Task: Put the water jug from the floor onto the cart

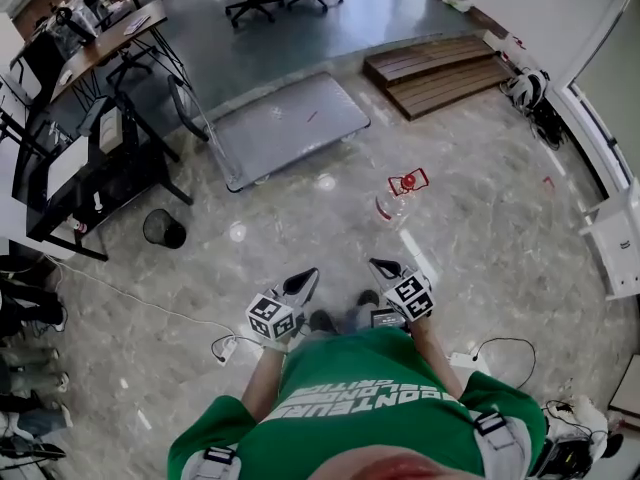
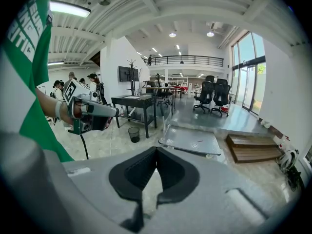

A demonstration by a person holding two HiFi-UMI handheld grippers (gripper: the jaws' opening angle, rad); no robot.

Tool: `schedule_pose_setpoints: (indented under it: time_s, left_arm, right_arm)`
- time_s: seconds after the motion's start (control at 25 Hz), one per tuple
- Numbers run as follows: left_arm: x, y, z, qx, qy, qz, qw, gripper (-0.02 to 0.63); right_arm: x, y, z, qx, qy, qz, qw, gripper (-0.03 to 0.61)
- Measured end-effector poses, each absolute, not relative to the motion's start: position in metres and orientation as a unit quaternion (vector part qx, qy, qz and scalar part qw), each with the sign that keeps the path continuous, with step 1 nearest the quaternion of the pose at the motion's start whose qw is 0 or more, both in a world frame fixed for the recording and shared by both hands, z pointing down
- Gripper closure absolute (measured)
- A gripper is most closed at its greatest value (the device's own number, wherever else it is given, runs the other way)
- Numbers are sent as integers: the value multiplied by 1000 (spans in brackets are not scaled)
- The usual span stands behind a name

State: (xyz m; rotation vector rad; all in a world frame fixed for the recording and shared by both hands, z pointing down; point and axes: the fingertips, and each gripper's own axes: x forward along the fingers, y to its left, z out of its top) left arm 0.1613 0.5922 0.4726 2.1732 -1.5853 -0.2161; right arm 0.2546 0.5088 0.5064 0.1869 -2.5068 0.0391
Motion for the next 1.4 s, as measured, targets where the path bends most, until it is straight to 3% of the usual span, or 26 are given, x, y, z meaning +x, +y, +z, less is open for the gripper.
schedule_pose_setpoints:
  time_s: [0.64, 1.4]
  left_arm:
    - [146, 518, 473, 784, -574, -58, 228, 604]
    - [168, 363, 465, 810, -544, -30, 216, 604]
  right_arm:
    - [227, 430, 513, 59, -952, 2, 301, 586]
    - [247, 279, 508, 97, -954, 22, 283, 586]
